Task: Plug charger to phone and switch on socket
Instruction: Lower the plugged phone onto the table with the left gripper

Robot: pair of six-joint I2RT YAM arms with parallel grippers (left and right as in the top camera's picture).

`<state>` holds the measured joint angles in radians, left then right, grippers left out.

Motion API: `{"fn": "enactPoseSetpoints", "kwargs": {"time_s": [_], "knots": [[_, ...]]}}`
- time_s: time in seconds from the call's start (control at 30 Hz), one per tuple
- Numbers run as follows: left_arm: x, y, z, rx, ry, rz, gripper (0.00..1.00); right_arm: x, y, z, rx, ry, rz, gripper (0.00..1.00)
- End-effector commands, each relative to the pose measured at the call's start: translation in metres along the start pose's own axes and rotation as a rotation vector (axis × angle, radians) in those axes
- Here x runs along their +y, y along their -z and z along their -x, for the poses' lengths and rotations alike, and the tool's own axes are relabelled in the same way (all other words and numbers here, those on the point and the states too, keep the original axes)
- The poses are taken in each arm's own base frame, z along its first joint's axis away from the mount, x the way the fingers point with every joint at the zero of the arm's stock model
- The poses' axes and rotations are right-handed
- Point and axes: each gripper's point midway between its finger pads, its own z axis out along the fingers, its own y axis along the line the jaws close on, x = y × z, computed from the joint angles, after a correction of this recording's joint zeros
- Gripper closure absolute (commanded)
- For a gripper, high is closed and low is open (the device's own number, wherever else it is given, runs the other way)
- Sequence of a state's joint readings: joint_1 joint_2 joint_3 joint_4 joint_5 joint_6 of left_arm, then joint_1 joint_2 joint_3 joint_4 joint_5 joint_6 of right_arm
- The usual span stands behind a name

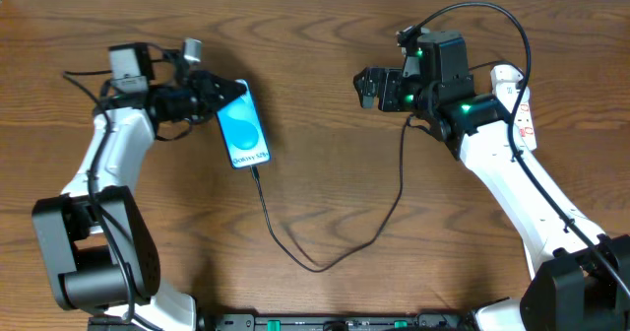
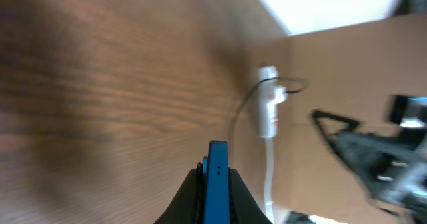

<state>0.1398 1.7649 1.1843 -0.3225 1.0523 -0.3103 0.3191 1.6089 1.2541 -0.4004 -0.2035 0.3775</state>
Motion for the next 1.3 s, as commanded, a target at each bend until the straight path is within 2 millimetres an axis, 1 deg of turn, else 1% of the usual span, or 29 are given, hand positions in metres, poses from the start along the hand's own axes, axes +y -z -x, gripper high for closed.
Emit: {"fn": "enactPoseSetpoints", "kwargs": {"time_s": [0.0, 0.2, 0.4, 0.83, 1.0, 1.27], "knots": [[0.007, -0.009, -0.001, -0.011, -0.100, 0.138, 0.93, -0.004, 0.007, 0.007, -0.022, 0.013, -0.022, 0.01], [0.004, -0.026, -0.014, 0.025, -0.127, 0.190, 0.93, -0.005, 0.007, 0.004, -0.010, 0.010, -0.026, 0.01], [0.011, -0.033, -0.021, 0.043, -0.123, 0.237, 0.93, -0.006, 0.007, 0.000, 0.005, 0.007, -0.032, 0.01], [0.062, -0.058, -0.040, 0.139, -0.002, 0.281, 0.92, -0.007, 0.007, -0.002, 0.014, 0.006, -0.034, 0.01], [0.077, -0.065, -0.046, 0.165, 0.029, 0.293, 0.92, -0.007, 0.007, -0.002, 0.014, 0.006, -0.034, 0.01], [0.093, -0.072, -0.053, 0.190, 0.056, 0.304, 0.92, -0.009, 0.007, -0.003, 0.016, 0.007, -0.053, 0.01]]}}
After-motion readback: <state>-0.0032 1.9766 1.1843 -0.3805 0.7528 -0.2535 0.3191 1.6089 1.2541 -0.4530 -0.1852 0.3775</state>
